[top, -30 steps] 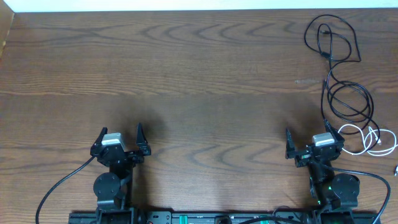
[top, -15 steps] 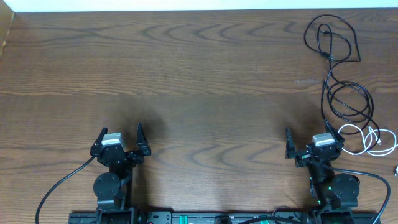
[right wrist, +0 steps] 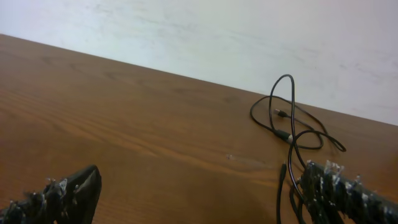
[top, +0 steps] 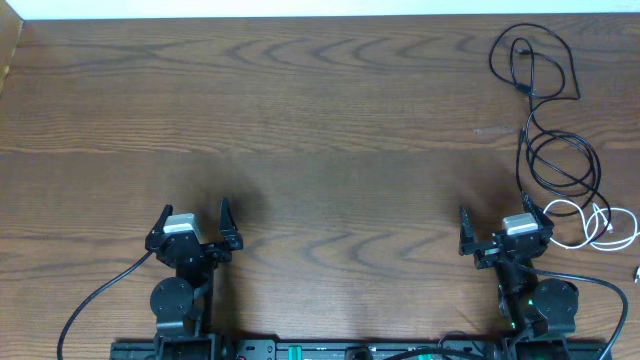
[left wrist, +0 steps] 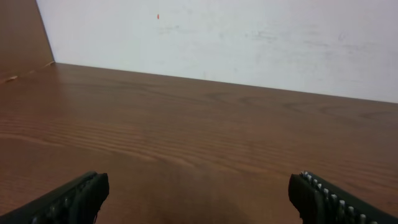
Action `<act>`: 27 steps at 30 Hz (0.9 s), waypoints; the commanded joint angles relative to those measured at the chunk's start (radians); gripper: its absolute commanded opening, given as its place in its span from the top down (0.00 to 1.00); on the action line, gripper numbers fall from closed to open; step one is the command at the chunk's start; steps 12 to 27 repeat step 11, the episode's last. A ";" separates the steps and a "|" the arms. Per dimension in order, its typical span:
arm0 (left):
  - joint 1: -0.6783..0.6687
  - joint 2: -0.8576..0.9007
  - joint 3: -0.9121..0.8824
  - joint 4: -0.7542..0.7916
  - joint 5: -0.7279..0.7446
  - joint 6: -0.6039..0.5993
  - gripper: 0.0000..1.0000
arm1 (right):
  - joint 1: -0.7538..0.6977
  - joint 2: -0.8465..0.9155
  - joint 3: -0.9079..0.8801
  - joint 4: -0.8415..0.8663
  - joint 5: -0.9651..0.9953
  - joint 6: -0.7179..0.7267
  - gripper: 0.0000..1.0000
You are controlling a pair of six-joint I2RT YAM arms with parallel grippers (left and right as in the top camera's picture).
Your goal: Untangle cables
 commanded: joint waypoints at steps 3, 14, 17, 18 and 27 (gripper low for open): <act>-0.003 -0.006 -0.012 -0.046 -0.010 -0.005 0.03 | 0.005 -0.003 -0.002 -0.005 0.004 -0.007 0.01; -0.003 -0.006 -0.012 -0.046 -0.010 -0.005 0.03 | 0.005 -0.003 -0.002 -0.005 0.004 -0.006 0.01; -0.003 -0.006 -0.012 -0.046 -0.010 -0.005 0.03 | 0.005 -0.003 -0.002 -0.005 0.004 -0.006 0.01; -0.003 -0.006 -0.012 -0.046 -0.010 -0.005 0.03 | 0.005 -0.003 -0.002 -0.005 0.004 -0.006 0.01; -0.003 -0.006 -0.012 -0.046 -0.010 -0.005 0.03 | 0.005 -0.003 -0.002 -0.005 0.004 -0.006 0.01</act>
